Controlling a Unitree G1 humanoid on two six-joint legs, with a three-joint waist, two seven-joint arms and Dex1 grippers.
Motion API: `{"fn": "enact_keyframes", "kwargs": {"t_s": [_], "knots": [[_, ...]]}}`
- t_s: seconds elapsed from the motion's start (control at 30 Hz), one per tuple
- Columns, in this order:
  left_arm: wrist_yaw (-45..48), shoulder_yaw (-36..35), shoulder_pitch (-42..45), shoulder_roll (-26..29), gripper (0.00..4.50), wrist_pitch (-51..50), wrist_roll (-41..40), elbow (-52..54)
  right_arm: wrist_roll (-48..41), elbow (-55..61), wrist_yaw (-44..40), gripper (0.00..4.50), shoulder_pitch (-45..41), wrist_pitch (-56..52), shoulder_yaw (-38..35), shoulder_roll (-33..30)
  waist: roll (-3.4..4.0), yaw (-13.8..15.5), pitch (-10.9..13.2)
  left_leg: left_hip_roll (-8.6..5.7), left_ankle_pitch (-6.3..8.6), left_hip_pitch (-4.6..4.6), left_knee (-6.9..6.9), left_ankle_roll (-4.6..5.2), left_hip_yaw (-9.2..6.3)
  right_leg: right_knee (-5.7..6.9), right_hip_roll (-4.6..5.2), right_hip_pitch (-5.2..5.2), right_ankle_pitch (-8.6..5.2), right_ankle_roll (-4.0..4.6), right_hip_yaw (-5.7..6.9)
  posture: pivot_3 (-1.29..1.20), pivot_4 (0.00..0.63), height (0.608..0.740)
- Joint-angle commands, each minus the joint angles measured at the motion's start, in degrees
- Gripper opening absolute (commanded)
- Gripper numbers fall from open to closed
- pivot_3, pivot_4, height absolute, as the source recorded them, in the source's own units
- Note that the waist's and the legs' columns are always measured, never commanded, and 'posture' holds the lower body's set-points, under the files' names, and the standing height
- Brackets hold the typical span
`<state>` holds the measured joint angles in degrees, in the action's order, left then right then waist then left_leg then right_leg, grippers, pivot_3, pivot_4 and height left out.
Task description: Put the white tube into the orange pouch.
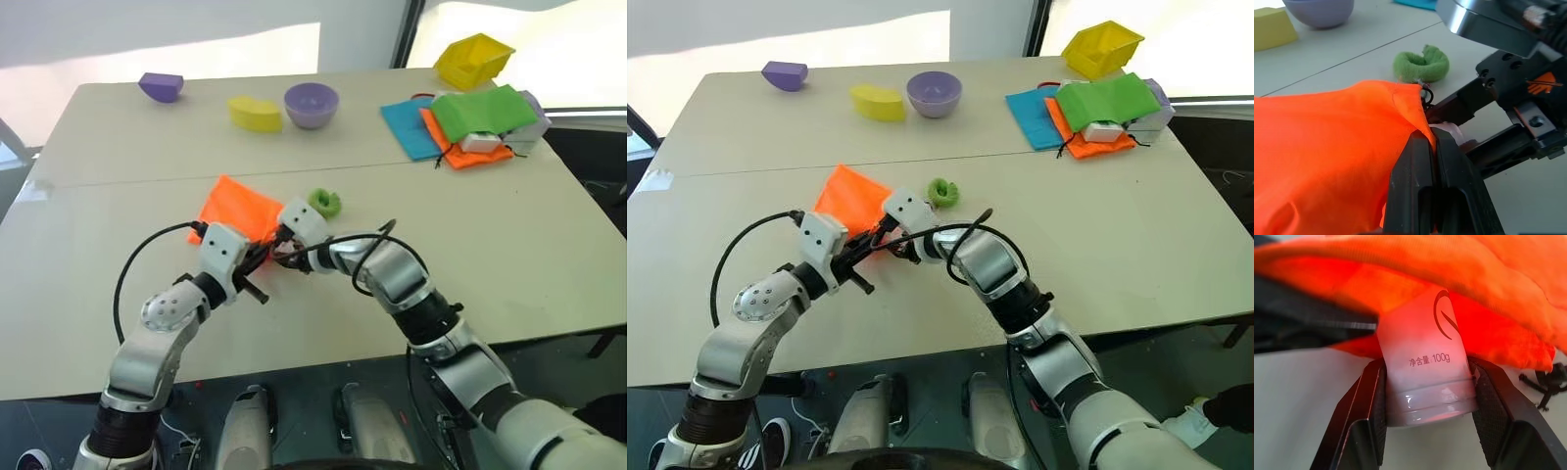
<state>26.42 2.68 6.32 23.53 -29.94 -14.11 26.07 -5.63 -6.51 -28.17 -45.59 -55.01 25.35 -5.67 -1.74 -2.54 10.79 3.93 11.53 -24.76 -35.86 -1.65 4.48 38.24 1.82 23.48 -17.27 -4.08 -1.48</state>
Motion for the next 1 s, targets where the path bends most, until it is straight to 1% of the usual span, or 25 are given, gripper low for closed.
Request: {"fn": "enact_keyframes", "kwargs": {"t_s": [0.03, 0.23, 0.37, 0.43, 0.5, 0.53, 0.6, 0.63, 0.7, 0.87, 1.0], "knots": [[0.6, 0.5, 0.2, 0.3, 0.0, 0.7, -0.2, 2.9, 0.7, -1.6, -0.8, 1.8, -2.5, 4.4, 0.7, 2.5, 0.0, 0.0, 0.0, 0.0, 0.0, -0.01, 0.01, 0.0, 0.0, 0.0, 0.0, 0.0, 0.0, 0.0, 0.0, 0.0, 0.15, 0.74], [0.9, 0.8, -0.5, 0.4, 0.0, 0.6, -0.4, 3.8, 0.7, -5.4, -1.0, 1.8, -3.1, 8.7, -0.8, 5.7, 0.0, 0.0, 0.0, 0.0, 0.0, -0.06, 0.0, 0.0, 0.0, 0.0, 0.01, 0.03, 0.02, -0.03, 0.01, 0.0, 0.15, 0.74], [0.9, 0.6, -0.8, 0.5, 0.0, 0.3, -0.6, 4.1, 2.1, -7.7, 0.6, 1.8, -3.1, 10.9, -1.3, 6.3, 0.0, 0.0, 0.0, 0.01, 0.0, -0.06, 0.0, 0.0, 0.0, 0.0, 0.03, 0.04, 0.03, -0.03, 0.01, 0.0, 0.15, 0.74], [0.8, 0.7, -0.9, 0.5, 0.0, 0.2, -0.6, 4.1, 1.2, -7.3, 0.1, 1.8, -3.0, 10.5, -2.4, 6.8, 0.0, 0.0, 0.0, 0.01, 0.0, -0.06, 0.0, 0.0, -0.01, 0.01, 0.03, 0.05, 0.03, -0.02, 0.01, 0.0, 0.15, 0.74], [0.7, 0.7, -1.1, 0.5, 0.0, 0.2, -0.5, 4.1, 1.2, -6.6, -0.8, 2.84, -2.8, 10.7, -2.3, 6.5, 0.0, 0.0, 0.0, 0.02, 0.0, -0.06, 0.0, 0.0, -0.01, 0.01, 0.09, 0.05, 0.04, 0.0, 0.01, 0.0, 0.15, 0.74], [0.7, 0.7, -1.2, 0.5, 0.0, 0.2, -0.5, 4.1, 1.4, -6.5, -1.0, 3.19, -2.7, 10.8, -2.2, 6.4, 0.0, 0.0, 0.0, 0.02, 0.0, -0.06, 0.0, 0.0, -0.01, 0.01, 0.1, 0.05, 0.04, 0.0, 0.01, 0.0, 0.15, 0.74], [0.6, 0.5, -1.6, 0.7, 0.0, 0.5, -0.2, 3.9, 1.5, -3.8, -2.5, 4.3, -1.6, 9.9, -1.3, 5.0, 0.0, 0.0, 0.0, 0.02, 0.0, -0.06, 0.0, -0.01, 0.0, 0.0, 0.14, 0.05, 0.04, 0.0, 0.01, 0.0, 0.15, 0.74], [0.7, 0.3, -1.9, 0.9, 0.0, 0.6, -0.2, 3.9, 1.5, -1.7, -3.8, 4.42, -1.0, 9.2, -0.4, 3.7, 0.0, 0.0, 0.0, 0.01, 0.0, -0.07, 0.0, -0.01, 0.0, 0.0, 0.17, 0.05, 0.04, 0.0, 0.01, 0.0, 0.15, 0.74], [0.9, -0.3, -2.2, 1.3, 0.0, 0.8, -0.3, 3.8, 0.8, 1.5, -5.8, 4.42, 0.1, 8.4, -0.6, 1.5, 0.0, 0.0, 0.0, 0.01, 0.0, -0.12, 0.01, -0.01, 0.0, 0.0, 0.19, 0.09, 0.04, 0.0, 0.02, 0.0, 0.15, 0.74], [1.4, -1.2, -3.1, 2.1, 0.0, 1.2, -0.5, 3.8, 1.8, 6.8, -9.4, 4.42, 3.5, 11.3, -0.1, -5.2, 0.0, 0.1, 0.0, 0.0, 0.0, -0.24, 0.0, -0.01, -0.02, -0.01, 0.22, 0.18, 0.03, 0.01, 0.04, 0.0, 0.15, 0.74], [2.0, -2.1, -4.0, 2.9, 0.0, 1.6, -0.9, 3.9, 0.9, 12.3, -11.7, 4.42, 6.9, 11.5, -1.6, -9.9, 0.0, 0.1, 0.0, -0.02, 0.0, -0.27, 0.0, 0.0, -0.02, -0.01, 0.24, 0.21, 0.03, 0.01, 0.04, 0.0, 0.15, 0.74]]}}
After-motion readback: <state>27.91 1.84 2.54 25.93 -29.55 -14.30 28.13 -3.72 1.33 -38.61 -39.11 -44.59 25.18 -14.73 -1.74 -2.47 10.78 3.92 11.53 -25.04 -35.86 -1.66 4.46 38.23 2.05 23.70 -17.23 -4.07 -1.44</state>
